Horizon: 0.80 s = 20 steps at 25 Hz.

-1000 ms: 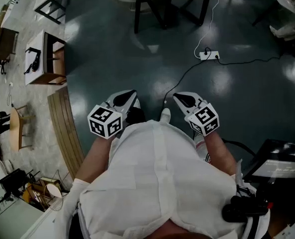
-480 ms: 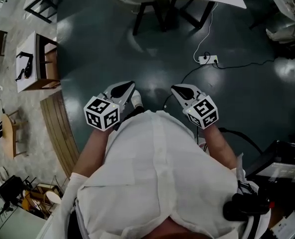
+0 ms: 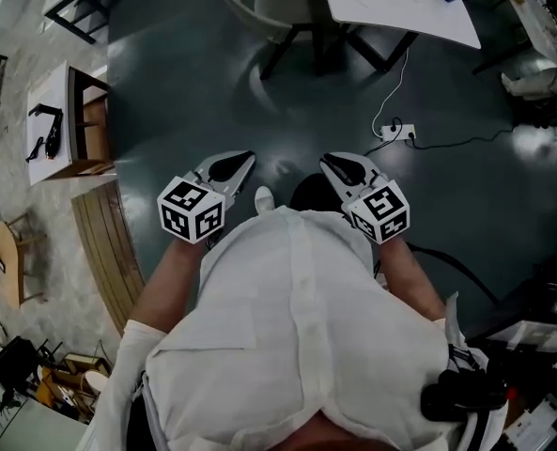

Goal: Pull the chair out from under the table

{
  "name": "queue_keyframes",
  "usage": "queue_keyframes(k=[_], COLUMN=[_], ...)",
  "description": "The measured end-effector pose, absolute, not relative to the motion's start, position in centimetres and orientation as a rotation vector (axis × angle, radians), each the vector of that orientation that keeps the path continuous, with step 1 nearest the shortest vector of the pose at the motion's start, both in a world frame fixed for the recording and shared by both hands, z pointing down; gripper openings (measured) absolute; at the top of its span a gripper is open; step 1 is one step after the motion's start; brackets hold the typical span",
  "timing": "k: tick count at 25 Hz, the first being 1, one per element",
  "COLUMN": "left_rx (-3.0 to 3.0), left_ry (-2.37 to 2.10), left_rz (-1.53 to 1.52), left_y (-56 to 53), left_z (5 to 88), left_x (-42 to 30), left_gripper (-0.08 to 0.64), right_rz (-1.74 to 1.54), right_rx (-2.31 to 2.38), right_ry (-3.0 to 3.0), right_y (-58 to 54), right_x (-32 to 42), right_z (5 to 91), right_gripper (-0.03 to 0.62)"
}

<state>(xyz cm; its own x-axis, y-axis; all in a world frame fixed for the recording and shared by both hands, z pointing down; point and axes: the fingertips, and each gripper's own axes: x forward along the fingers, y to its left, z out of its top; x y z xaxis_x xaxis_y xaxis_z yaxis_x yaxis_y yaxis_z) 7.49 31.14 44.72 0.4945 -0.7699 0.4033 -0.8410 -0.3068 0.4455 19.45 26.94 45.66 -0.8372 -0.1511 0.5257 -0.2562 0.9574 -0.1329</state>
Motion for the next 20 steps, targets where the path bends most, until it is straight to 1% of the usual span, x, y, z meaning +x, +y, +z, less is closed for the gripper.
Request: queue_keyframes(k=[5, 11, 14, 16, 20], left_rx=[2.114, 2.079, 2.070, 2.066, 2.039], left_ry=[-1.336, -1.376, -1.391, -1.403, -1.441], left_rz=[0.096, 0.131, 0.149, 0.174, 0.198], left_y=[27.5, 21.4, 17.9, 15.0, 8.5], left_z=[44.7, 44.4, 43.7, 43.6, 43.5], left_x=[6.5, 3.8, 2.1, 1.1, 0.1], left_gripper=[0.008, 0.009, 0.009, 0.012, 0.034], right_rz=[0.283, 0.300, 0.307, 0.331, 0.337], right_rx=[0.282, 0.199, 0.187, 0.190, 0.178], right_ry=[-2.576, -2.592, -2.618, -2.643, -2.669], right_y=[23.1, 17.2, 13.1, 9.9, 3.5], right_x=[17.4, 13.6, 11.8, 11.0, 10.5], right_z=[45.9, 46.8, 46.5, 46.4, 46.4], right_gripper=[0.011, 0.012, 0.038, 0.077, 0.081])
